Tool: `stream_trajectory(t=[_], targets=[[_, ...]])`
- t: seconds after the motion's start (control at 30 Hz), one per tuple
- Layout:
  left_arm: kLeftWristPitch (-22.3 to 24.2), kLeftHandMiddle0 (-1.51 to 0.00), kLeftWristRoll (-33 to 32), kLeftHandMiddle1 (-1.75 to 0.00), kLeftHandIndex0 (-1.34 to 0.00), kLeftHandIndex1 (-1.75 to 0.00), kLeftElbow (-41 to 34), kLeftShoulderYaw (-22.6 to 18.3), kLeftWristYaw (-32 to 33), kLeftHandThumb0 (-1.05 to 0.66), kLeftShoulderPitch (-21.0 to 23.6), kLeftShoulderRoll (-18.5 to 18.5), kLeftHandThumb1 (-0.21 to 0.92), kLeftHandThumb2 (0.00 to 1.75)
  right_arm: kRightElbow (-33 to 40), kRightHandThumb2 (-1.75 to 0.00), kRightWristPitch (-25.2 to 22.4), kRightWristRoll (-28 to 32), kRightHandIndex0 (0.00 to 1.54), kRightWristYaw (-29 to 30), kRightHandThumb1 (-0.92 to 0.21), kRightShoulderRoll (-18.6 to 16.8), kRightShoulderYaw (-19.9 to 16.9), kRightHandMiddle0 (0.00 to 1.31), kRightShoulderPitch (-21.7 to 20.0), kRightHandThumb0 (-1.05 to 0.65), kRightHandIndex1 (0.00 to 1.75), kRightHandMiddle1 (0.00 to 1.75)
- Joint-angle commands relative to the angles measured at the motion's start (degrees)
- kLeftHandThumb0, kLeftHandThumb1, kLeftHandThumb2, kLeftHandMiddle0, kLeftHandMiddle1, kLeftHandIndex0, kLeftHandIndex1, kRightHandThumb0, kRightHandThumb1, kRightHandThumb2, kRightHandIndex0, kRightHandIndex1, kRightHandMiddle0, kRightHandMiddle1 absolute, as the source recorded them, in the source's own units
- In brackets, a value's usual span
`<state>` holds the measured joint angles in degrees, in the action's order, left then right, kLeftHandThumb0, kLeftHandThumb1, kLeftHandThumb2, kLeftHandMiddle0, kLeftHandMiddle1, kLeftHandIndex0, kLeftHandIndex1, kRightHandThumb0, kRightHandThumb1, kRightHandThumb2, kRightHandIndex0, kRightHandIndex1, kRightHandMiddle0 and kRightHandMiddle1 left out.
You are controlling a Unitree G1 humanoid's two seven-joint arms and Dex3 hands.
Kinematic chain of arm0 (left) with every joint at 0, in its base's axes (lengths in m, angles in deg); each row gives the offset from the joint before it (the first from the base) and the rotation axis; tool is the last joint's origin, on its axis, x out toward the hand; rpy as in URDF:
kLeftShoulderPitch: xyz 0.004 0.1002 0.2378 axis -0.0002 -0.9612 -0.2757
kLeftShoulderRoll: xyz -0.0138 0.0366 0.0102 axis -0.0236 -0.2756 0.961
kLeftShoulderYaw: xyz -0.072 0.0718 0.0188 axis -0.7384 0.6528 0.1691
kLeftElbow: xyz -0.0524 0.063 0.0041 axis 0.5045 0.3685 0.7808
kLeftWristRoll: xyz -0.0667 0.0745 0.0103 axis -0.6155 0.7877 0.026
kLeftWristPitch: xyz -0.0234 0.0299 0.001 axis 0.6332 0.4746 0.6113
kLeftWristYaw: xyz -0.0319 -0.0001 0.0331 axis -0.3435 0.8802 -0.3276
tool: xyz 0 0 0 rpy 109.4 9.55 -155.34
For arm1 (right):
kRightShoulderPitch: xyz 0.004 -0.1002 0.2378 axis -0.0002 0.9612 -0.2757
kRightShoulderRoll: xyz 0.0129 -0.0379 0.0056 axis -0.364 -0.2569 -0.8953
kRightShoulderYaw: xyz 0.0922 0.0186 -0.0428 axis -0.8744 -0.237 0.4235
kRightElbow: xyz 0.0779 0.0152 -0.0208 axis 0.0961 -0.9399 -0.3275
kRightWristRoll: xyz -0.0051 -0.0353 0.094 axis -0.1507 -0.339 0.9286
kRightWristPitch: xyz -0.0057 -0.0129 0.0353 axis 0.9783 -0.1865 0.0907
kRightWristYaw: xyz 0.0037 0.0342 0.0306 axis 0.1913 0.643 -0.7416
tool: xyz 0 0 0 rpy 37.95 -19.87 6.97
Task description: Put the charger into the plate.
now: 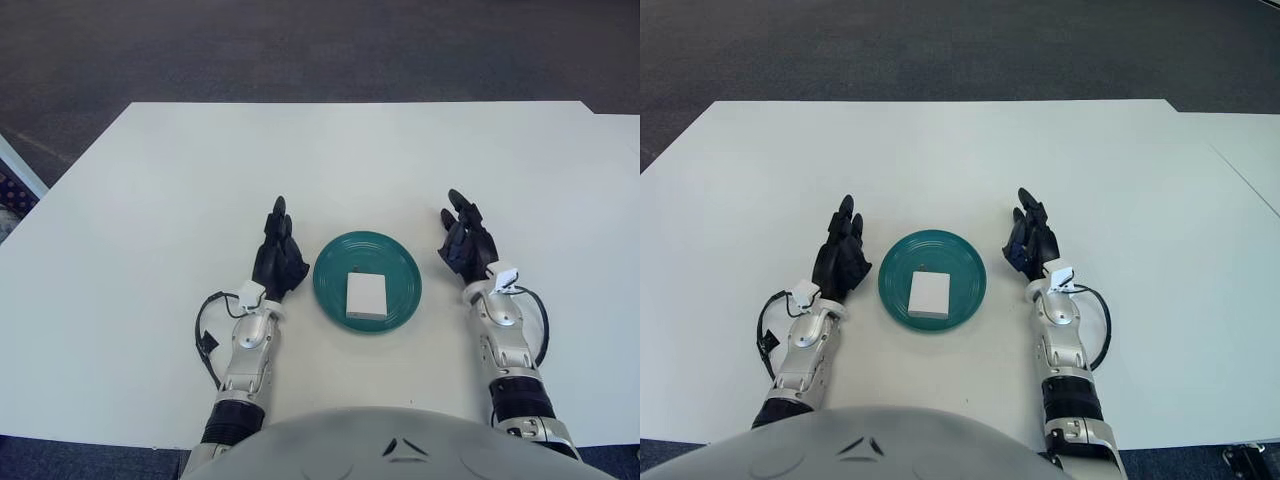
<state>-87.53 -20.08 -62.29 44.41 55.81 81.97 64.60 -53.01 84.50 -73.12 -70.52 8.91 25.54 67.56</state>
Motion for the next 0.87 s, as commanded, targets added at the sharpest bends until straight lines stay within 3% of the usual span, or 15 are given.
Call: stream_trajectory(t=[0.0,0.17,0.27,0.33,0.47,0.6,0.67,0.73,0.83], targets=[[1.3,-0.01,-1.17,0.0,-0.03,-0.02,3.95,-0.92,-0.48,-1.05,-0.69,1.17,0.92,0.97,-2.15,-1.08,-1.82,-1.59,0.1,0.98,-0.92,-0.62,0.82,0.0,0.03,-0.89,0.0,0.26],[3.7,-0.06,-1.69,-0.02,-0.06,-0.04,-1.7,-1.07,-0.07,-1.05,-2.76,0.22,0.92,0.96,-2.31,-1.09,-0.73,-2.84,0.09,1.59,-0.92,-0.66,1.5,0.0,-0.15,-0.9,0.0,0.24],[3.7,-0.2,-1.52,-0.03,-0.12,-0.13,-1.23,-1.95,0.81,-1.05,-1.81,0.25,0.92,0.96,-2.26,-1.09,0.28,-3.66,0.08,1.93,-0.92,-0.82,2.05,0.0,0.34,-0.91,0.0,0.22],[3.53,-0.29,-1.13,-0.02,-0.08,-0.39,-1.35,-2.34,1.31,-1.05,-1.5,0.22,0.92,0.95,-2.2,-1.1,0.84,-4.01,0.08,2.12,-0.92,-0.91,2.35,0.0,0.74,-0.92,0.0,0.21],[4.11,-0.37,1.88,-0.02,-0.08,-0.59,-1.38,-3.31,3.76,-1.03,0.39,-0.83,0.92,0.97,-2.21,-1.1,1.8,-4.82,0.07,1.95,-0.92,-0.75,3.01,0.0,1.29,-0.92,0.0,0.18],[5.6,-0.38,3.93,-0.02,-0.08,-0.65,-1.71,-3.72,5.75,-1.01,1.76,-0.84,0.92,0.98,-2.19,-1.11,2.29,-4.65,0.07,1.33,-0.92,-0.64,3.26,0.0,1.59,-0.92,0.0,0.17],[6.84,-0.38,5.18,-0.01,-0.08,-0.66,0.09,-4.63,7.45,-1.0,4.99,-1.45,0.92,0.98,-2.74,-1.11,2.58,-3.35,0.07,0.53,-0.92,-0.65,2.77,0.0,1.57,-0.92,0.0,0.17],[7.61,-0.31,7.05,0.0,-0.04,-0.67,1.53,-5.3,9.09,-1.01,7.28,-2.46,0.92,0.99,-3.29,-1.11,2.89,-2.03,0.07,0.2,-0.92,-1.01,2.04,0.0,1.49,-0.91,0.0,0.17],[7.07,-0.27,9.4,0.0,-0.01,-0.67,1.72,-5.22,10.52,-1.01,7.26,-3.12,0.92,1.0,-3.54,-1.11,3.51,-1.3,0.08,0.59,-0.92,-1.82,1.42,0.0,1.54,-0.91,0.0,0.19]])
